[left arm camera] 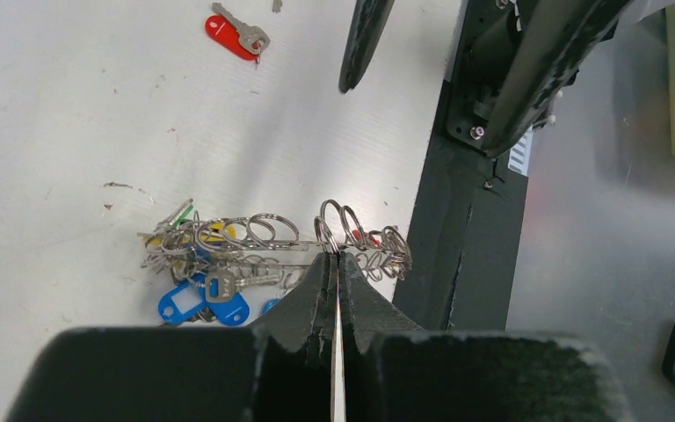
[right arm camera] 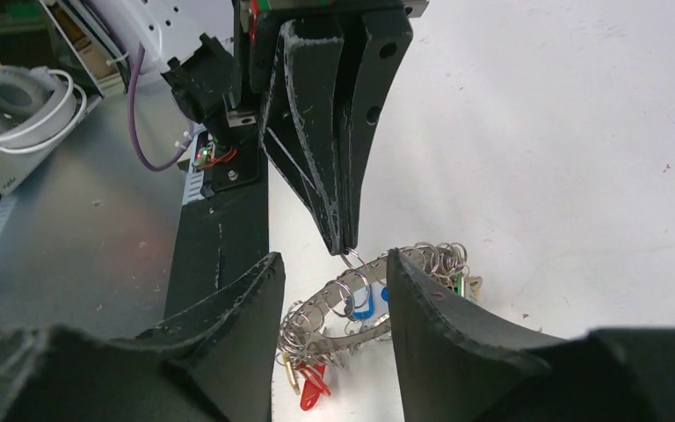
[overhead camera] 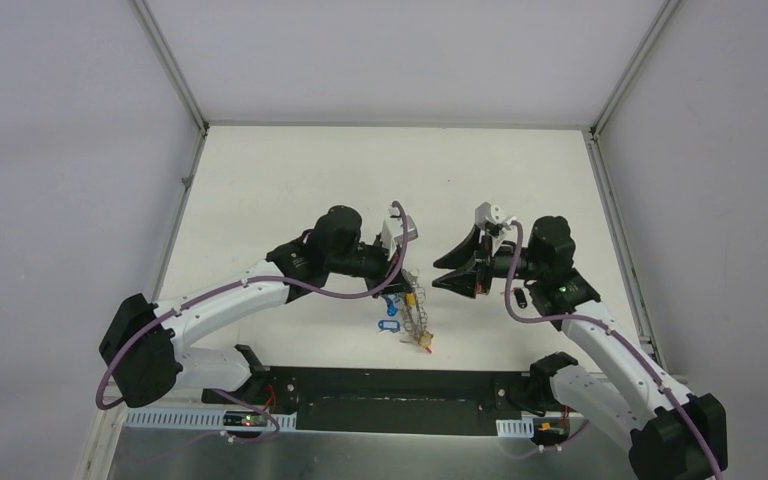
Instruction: Put the keys on the keyring
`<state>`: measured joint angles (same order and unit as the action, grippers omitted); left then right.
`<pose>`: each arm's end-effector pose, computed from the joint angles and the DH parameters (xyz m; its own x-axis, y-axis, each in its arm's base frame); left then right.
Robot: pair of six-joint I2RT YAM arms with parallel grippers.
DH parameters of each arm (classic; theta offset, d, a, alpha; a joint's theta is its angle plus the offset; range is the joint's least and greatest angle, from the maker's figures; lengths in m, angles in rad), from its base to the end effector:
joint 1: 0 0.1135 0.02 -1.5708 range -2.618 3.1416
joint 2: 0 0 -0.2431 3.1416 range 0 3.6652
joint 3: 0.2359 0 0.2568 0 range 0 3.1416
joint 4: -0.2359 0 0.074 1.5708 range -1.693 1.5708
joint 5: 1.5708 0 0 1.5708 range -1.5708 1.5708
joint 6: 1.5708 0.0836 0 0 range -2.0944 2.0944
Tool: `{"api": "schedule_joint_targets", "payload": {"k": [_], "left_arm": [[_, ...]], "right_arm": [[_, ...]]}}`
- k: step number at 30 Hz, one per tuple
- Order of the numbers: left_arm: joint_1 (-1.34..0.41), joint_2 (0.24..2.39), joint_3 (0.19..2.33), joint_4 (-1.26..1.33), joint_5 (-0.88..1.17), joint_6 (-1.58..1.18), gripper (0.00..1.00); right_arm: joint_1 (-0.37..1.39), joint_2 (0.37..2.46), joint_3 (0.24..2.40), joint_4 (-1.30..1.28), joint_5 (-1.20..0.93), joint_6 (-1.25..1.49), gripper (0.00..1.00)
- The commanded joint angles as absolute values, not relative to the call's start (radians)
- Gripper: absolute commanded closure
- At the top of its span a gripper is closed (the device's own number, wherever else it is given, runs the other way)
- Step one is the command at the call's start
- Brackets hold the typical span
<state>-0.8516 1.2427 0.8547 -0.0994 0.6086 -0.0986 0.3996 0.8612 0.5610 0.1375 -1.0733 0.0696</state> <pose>0.1758 -0.2734 0.2379 -0.4005 0.3348 -0.8529 0.9151 0.1944 -0.3534 0.1836 0.1573 0.2630 -0.2173 -0.0557 -0.9745 -0.9718 0.1064 0.2106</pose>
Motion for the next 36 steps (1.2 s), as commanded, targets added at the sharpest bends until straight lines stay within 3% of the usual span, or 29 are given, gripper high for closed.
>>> {"api": "schedule_joint_targets", "payload": {"k": [1, 17, 22, 29, 34, 36], "left_arm": [[-0.861, 1.188, 0.853, -0.002, 0.660, -0.038, 1.00], [-0.875, 1.198, 0.852, -0.002, 0.663, -0.040, 1.00], [-0.876, 1.202, 0.853, -0.002, 0.667, -0.049, 1.00], [-0.878, 1.204, 0.851, -0.002, 0.664, -0.055, 1.00], [-0.878, 1.204, 0.851, -0.009, 0.659, -0.053, 1.00], [-0.879, 1.203, 0.851, -0.016, 0.654, -0.051, 1.00]], "right_arm": [[0.431, 0.897, 0.568, 0.177, -1.119, -0.052, 0.52], [0.526, 1.080, 0.602, 0.152, -1.132, -0.203, 0.68], [0.532, 1.112, 0.618, 0.116, -1.162, -0.248, 0.80], [0.538, 1.118, 0.626, 0.115, -1.176, -0.261, 0.81], [0.541, 1.110, 0.629, 0.112, -1.190, -0.260, 1.00], [0.541, 1.101, 0.628, 0.109, -1.190, -0.256, 1.00]]}}
